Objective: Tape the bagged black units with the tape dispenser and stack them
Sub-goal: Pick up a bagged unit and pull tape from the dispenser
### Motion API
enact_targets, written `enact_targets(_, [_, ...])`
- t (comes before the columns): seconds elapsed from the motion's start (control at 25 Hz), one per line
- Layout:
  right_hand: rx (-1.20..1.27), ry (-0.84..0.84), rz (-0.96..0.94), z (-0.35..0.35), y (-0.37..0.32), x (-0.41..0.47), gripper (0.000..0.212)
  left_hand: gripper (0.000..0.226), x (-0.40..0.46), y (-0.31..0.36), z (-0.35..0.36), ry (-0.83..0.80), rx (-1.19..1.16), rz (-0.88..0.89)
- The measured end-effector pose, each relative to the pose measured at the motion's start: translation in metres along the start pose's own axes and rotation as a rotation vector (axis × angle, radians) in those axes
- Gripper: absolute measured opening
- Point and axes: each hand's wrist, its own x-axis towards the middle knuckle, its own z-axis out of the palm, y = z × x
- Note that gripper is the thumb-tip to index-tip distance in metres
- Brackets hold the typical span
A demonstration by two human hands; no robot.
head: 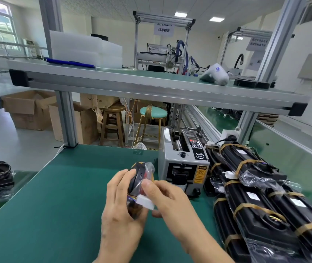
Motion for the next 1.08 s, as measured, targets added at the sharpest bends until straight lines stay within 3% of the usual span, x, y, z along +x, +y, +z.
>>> enact_targets(0.2, [0.028,0.109,-0.145,-0.010,0.003,0.014,0.046,0.079,0.011,-0.006,-0.014,-0.100,-0.207,-0.176])
enact_targets(0.28, [0.009,-0.013,-0.220,-0.022,0.002,0.024,0.056,0.069,0.012,-0.007,-0.020,-0.192,-0.277,-0.159])
enact_targets(0.4, [-0.093,-0.148,-0.401,-0.028,-0.005,0.036,0.031,0.062,0.013,-0.009,-0.022,-0.278,-0.336,-0.124])
enact_targets(0.48, [-0.109,-0.064,-0.588,-0.029,-0.003,0.038,0.013,0.068,0.018,-0.015,-0.024,-0.307,-0.372,-0.172])
enact_targets(0.56, [-0.260,0.037,-0.796,-0.026,0.011,0.038,0.010,0.073,0.022,-0.019,-0.026,-0.324,-0.427,-0.249])
enact_targets(0.68, [-0.647,0.235,-1.067,-0.012,0.039,0.031,0.011,0.073,0.027,-0.022,-0.032,-0.372,-0.541,-0.358])
enact_targets(0.8, [-0.723,0.339,-1.115,-0.001,0.051,0.028,0.030,0.067,0.032,-0.022,-0.039,-0.435,-0.702,-0.432])
enact_targets(1.0, [-0.730,0.414,-1.122,0.005,0.062,0.022,0.030,0.040,0.035,-0.001,-0.016,-0.136,-0.490,-0.458])
enact_targets(1.08, [-0.713,0.429,-1.122,0.003,0.065,0.015,0.023,0.041,0.031,0.003,-0.012,-0.129,-0.381,-0.414])
